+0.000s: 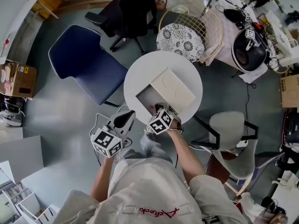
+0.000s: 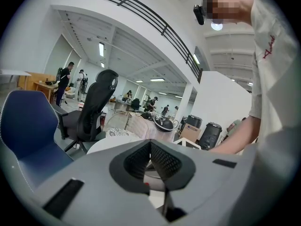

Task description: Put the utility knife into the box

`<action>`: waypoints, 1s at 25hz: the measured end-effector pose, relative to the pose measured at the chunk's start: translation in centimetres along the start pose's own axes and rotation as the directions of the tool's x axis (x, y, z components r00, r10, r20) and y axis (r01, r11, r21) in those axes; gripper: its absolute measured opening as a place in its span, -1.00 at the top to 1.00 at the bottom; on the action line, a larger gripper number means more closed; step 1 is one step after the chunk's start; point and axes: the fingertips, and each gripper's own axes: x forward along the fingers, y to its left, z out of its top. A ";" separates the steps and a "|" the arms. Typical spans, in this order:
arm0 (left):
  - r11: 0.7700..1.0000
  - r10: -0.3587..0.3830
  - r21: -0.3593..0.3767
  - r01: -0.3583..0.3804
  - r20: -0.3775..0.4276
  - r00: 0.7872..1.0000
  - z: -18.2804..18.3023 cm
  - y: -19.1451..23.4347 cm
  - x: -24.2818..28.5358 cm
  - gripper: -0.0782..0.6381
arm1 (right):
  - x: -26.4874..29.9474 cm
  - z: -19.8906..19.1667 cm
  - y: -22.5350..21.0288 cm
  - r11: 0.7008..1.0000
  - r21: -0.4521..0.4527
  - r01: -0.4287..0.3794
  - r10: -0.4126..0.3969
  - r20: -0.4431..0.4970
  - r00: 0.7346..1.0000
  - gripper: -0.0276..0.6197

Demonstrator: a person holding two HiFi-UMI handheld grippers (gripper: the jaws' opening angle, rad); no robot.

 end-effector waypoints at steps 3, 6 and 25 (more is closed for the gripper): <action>1.000 -0.005 0.008 0.005 0.004 1.000 0.0 -0.4 -0.6 0.75 | -1.9 1.4 -0.7 0.998 0.036 0.055 -0.058 0.096 0.994 0.86; 1.000 -0.008 0.017 0.008 0.008 1.000 0.0 -1.1 -1.7 0.75 | -4.4 2.7 -1.0 0.992 0.080 0.100 -0.114 0.188 0.976 0.86; 0.992 -0.073 0.112 0.064 0.079 0.994 1.1 -4.9 -10.1 0.75 | -20.2 4.7 3.9 0.857 0.514 0.035 -0.351 0.532 0.771 0.86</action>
